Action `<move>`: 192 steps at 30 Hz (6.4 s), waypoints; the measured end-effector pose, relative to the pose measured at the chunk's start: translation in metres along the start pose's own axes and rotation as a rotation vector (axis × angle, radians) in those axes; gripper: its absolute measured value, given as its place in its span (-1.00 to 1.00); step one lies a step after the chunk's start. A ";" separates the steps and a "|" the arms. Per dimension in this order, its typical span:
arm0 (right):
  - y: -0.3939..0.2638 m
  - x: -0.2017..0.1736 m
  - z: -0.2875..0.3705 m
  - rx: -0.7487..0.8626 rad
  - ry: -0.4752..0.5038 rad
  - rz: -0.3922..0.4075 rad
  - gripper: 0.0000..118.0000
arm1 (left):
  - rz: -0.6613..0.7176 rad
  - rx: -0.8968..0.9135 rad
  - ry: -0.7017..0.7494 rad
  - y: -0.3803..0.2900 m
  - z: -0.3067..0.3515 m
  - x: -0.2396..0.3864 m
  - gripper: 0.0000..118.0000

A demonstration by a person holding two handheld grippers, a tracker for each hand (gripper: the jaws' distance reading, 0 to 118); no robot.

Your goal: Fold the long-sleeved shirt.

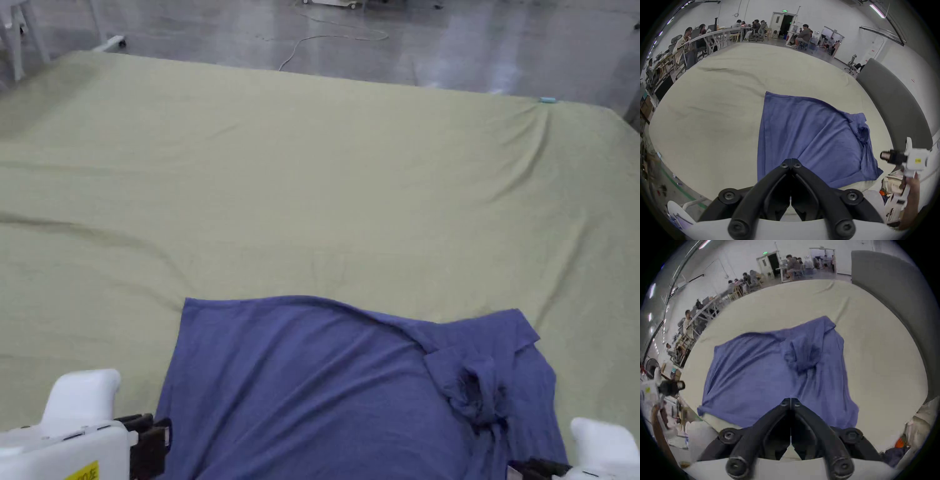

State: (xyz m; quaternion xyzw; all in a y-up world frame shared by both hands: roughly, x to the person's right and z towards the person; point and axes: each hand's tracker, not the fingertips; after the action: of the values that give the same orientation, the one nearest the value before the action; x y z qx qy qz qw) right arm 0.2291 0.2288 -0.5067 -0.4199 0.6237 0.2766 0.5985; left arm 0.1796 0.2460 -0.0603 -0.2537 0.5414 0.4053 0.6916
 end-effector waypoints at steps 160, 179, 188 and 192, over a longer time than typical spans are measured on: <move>0.000 -0.034 0.050 0.065 0.303 0.017 -1.00 | 0.073 -0.331 -0.270 0.008 -0.104 0.077 -0.90; -0.009 -0.011 0.061 0.136 0.493 -0.134 -1.00 | 0.277 -0.033 -0.901 0.038 0.004 0.077 0.36; -0.009 -0.013 0.064 0.139 0.504 -0.129 -1.00 | 0.100 -0.118 -0.621 0.036 -0.009 0.117 0.36; -0.009 -0.007 0.066 0.138 0.472 -0.130 -1.00 | 0.000 -0.135 -0.476 0.035 -0.011 0.126 0.36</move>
State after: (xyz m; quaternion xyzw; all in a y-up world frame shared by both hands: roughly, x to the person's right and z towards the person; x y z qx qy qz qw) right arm 0.2701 0.2813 -0.5072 -0.4701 0.7353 0.0886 0.4800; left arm 0.1552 0.2929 -0.1806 -0.1968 0.3350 0.4889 0.7810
